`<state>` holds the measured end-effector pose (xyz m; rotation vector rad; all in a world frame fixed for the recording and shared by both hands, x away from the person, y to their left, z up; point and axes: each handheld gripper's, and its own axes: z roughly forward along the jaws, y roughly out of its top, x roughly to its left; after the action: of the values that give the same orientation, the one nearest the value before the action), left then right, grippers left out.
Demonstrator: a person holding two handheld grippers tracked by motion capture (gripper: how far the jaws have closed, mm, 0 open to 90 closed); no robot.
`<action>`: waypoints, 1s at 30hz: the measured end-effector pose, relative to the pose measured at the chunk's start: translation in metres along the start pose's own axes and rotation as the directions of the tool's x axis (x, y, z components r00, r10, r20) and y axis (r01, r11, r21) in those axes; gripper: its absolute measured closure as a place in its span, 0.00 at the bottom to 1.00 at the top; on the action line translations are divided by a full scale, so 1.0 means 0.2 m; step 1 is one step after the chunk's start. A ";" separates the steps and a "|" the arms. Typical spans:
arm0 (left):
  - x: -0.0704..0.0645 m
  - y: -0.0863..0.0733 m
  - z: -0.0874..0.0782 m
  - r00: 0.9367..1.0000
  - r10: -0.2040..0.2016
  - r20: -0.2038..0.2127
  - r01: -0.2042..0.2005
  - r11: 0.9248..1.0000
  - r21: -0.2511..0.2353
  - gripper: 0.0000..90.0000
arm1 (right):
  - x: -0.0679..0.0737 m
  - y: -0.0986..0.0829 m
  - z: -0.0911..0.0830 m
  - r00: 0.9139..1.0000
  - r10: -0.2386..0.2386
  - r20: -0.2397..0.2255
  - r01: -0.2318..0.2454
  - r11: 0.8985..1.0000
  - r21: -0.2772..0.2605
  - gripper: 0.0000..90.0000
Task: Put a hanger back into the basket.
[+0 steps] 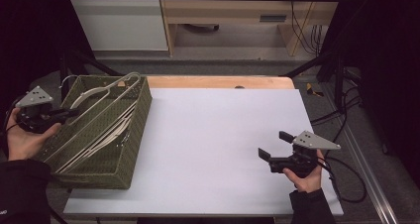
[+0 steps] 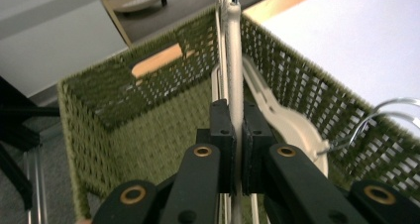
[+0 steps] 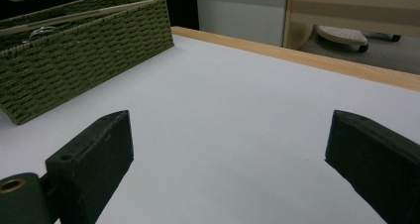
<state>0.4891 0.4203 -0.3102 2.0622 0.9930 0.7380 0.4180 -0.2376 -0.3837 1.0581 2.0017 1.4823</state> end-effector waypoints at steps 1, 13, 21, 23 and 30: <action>0.00 -0.01 0.01 1.000 0.005 -0.004 -0.005 1.000 0.008 0.96 | 0.00 0.00 0.00 1.000 0.000 0.000 0.000 1.000 0.000 0.06; -0.10 -0.17 0.17 0.997 0.063 -0.037 -0.060 0.994 0.086 0.96 | 0.00 0.00 0.00 1.000 0.000 -0.002 0.000 1.000 0.002 0.06; -0.12 -0.25 0.24 0.999 0.048 -0.024 -0.045 0.990 0.132 0.94 | 0.01 0.00 0.01 1.000 0.001 -0.002 -0.001 1.000 0.005 0.06; -0.11 -0.27 0.24 0.999 0.031 -0.009 -0.029 0.987 0.157 0.93 | 0.01 0.00 0.01 1.000 0.001 -0.005 -0.001 1.000 0.007 0.06; -0.14 -0.28 0.27 0.999 -0.002 0.032 -0.004 0.981 0.196 0.87 | 0.01 -0.01 0.01 1.000 -0.006 -0.011 0.006 1.000 0.010 0.06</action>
<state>0.4912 0.4033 -0.3902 2.2361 1.0831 0.6261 0.4184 -0.2343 -0.3855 1.0492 2.0195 1.4796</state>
